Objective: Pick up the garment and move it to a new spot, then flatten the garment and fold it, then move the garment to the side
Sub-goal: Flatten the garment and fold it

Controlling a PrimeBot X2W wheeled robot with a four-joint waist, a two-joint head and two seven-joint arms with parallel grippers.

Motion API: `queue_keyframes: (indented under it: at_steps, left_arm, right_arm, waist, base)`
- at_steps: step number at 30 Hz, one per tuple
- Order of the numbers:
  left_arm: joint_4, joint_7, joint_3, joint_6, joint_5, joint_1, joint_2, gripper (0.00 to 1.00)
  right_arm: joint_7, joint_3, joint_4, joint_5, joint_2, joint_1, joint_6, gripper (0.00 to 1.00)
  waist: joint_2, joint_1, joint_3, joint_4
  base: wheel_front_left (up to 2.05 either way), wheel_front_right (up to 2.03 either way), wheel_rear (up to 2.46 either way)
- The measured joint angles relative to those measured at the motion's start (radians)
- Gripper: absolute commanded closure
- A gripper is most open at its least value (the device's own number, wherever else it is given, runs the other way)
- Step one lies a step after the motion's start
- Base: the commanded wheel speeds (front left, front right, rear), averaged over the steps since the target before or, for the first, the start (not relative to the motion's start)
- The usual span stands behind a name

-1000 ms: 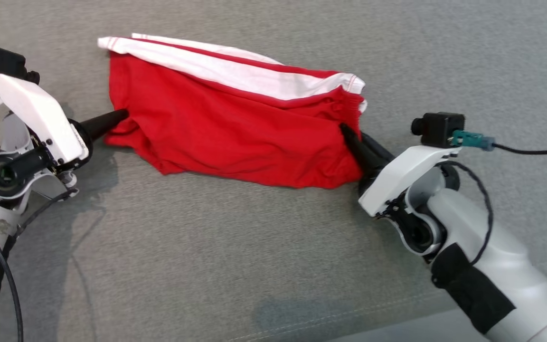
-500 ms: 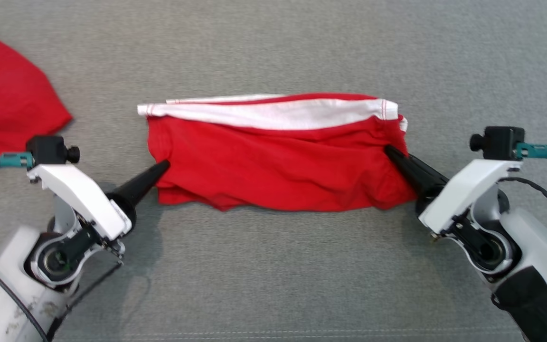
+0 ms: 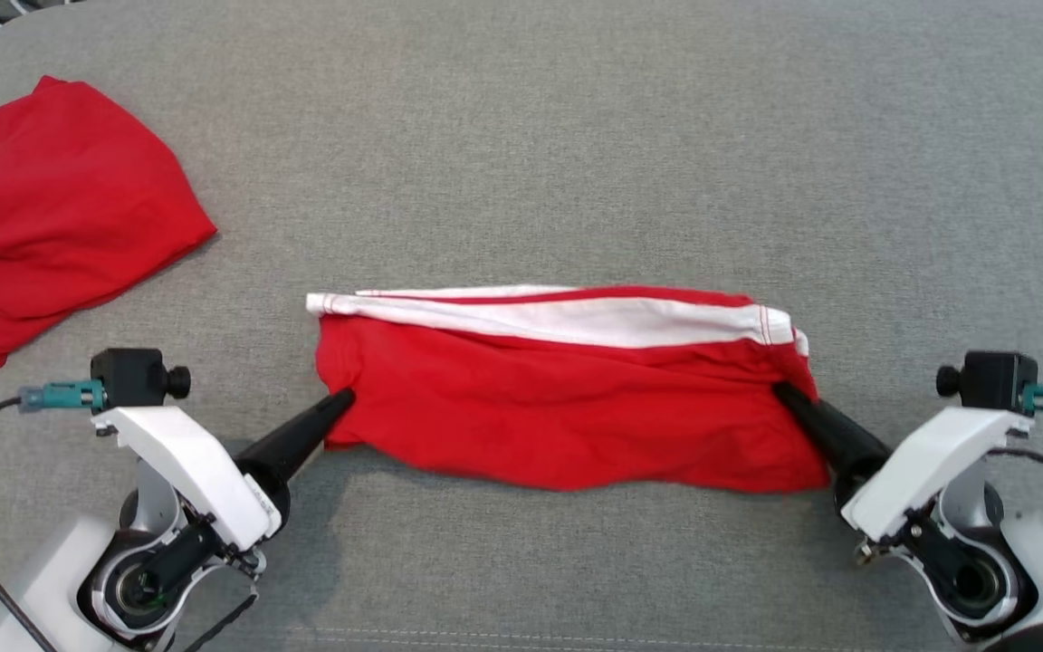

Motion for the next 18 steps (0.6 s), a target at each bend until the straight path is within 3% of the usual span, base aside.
queue_keyframes:
  at_steps: [7, 13, 14, 15, 17, 18]
  left_arm:
    - [0.026, 0.002, -0.017, 0.014, 0.0, 0.029, -0.008, 1.0]
    - [0.042, -0.017, -0.018, 0.013, 0.01, 0.042, -0.015, 1.0]
    - [0.044, -0.025, -0.017, 0.013, 0.016, 0.042, -0.016, 0.67]
    - [0.046, -0.032, -0.017, 0.013, 0.017, 0.042, -0.017, 0.0]
    - [0.049, -0.063, -0.013, 0.013, 0.029, 0.046, -0.021, 0.0]
    - [0.048, -0.08, -0.011, 0.013, 0.041, 0.053, -0.021, 0.0]
  right_arm:
    - [0.029, -0.106, 0.008, -0.084, 0.098, 0.067, 0.0, 1.0]
    - [0.051, -0.142, -0.008, -0.14, 0.14, 0.078, 0.0, 1.0]
    - [0.052, -0.147, -0.013, -0.147, 0.146, 0.082, 0.0, 1.0]
    - [0.059, -0.151, -0.016, -0.154, 0.151, 0.086, 0.0, 0.89]
    - [0.062, -0.155, -0.025, -0.173, 0.156, 0.093, 0.0, 0.55]
    - [0.062, -0.156, -0.03, -0.181, 0.158, 0.094, 0.0, 0.02]
  waist:
    - [0.0, 0.0, -0.013, -0.022]
    - [0.0001, 0.0, -0.02, -0.023]
    - [0.0, 0.0, -0.021, -0.022]
    - [0.0, 0.0, -0.024, -0.022]
    - [0.0001, 0.0, -0.029, -0.022]
    - [0.0, 0.0, -0.032, -0.023]
  base:
    - [0.0, 0.0, 0.0]
    - [0.0, 0.0, 0.0]
    - [0.0, 0.0, 0.0]
    - [0.0, 0.0, 0.0]
    - [0.0, 0.0, 0.0]
    - [0.0, 0.0, 0.0]
